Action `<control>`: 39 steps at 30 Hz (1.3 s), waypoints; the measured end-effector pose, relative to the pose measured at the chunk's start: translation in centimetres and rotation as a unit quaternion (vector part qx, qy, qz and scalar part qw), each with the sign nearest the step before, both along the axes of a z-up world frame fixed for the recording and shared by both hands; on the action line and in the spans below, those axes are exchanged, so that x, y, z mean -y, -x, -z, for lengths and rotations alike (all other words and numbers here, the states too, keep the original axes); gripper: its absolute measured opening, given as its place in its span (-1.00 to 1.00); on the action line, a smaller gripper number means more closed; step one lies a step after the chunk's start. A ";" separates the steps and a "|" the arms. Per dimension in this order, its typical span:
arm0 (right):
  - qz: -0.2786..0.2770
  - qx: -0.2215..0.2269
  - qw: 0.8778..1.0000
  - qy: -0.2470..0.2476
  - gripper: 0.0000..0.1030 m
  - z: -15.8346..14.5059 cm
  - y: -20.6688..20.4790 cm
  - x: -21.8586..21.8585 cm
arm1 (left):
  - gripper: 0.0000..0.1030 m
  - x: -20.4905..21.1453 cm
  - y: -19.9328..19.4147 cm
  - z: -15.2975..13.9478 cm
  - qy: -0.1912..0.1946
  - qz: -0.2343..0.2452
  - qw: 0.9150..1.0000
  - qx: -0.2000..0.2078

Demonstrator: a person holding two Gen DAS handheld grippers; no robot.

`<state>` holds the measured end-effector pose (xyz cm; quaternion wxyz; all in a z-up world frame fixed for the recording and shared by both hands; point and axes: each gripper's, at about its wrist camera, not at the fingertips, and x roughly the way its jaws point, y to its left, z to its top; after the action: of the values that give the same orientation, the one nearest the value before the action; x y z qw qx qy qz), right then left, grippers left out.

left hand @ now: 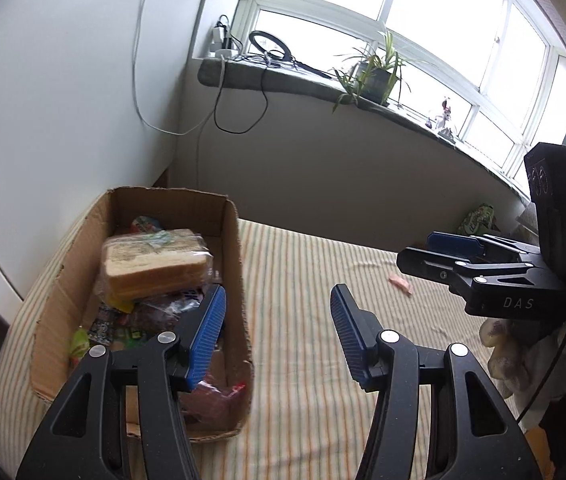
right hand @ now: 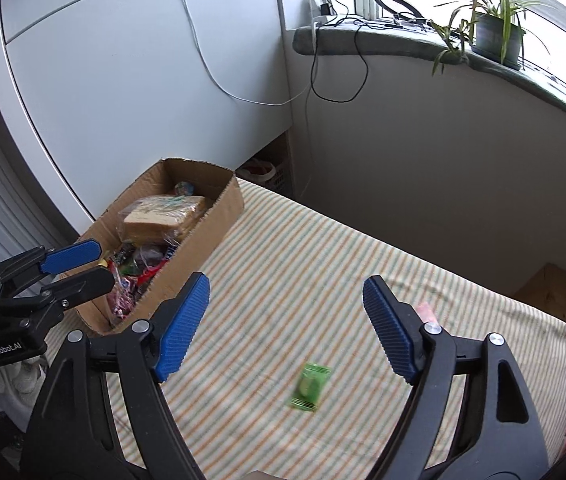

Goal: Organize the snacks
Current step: 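Move both tools back to the green and pink candy packets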

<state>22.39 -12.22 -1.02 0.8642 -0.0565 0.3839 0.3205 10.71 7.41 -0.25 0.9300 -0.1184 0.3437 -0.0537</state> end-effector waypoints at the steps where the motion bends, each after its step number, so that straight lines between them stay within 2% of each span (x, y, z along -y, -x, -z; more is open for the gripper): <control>1: 0.003 0.001 1.000 0.001 0.59 0.2 -0.1 0.8 | 0.05 0.7 0.0 0.2 0.000 0.007 1.000 -0.003; 8: 0.012 -0.010 1.000 -0.001 0.59 3.0 -1.3 6.2 | 0.05 5.5 0.2 2.6 0.006 0.048 0.998 -0.031; 16: 0.012 -0.014 0.999 0.044 0.54 6.7 -2.8 9.2 | 0.05 10.1 -0.6 5.0 0.011 0.065 0.996 -0.061; 18: 0.006 -0.015 0.999 0.049 0.46 7.4 -3.2 9.5 | 0.04 11.1 -1.0 5.6 0.011 0.066 0.995 -0.069; 22: -0.010 -0.018 0.998 0.056 0.44 8.5 -4.0 9.7 | 0.04 12.8 -1.9 7.0 0.004 0.068 0.994 -0.085; 24: -0.022 -0.024 0.998 0.059 0.24 9.1 -4.4 9.7 | -0.09 13.3 -2.4 7.6 0.002 0.061 0.994 -0.093; 25: -0.026 -0.025 0.997 0.062 0.21 9.3 -4.6 9.6 | -0.13 13.5 -2.6 7.9 0.003 0.058 0.993 -0.098; 35: -0.036 -0.040 0.997 0.054 0.17 10.9 -7.5 9.0 | -0.29 14.8 -3.9 9.6 -0.017 0.046 0.992 -0.120; 38: -0.033 -0.053 0.997 0.052 -0.04 11.5 -8.5 8.7 | -0.36 15.1 -3.9 9.7 -0.022 0.048 0.991 -0.121; 39: -0.032 -0.055 0.997 0.052 -0.04 11.7 -8.8 8.6 | -0.39 15.1 -4.0 9.7 -0.025 0.047 0.991 -0.122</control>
<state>31.17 -20.83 -12.70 0.8272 -0.0958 0.4447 0.3299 14.71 -7.71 -9.97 0.8803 -0.0847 0.4608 -0.0745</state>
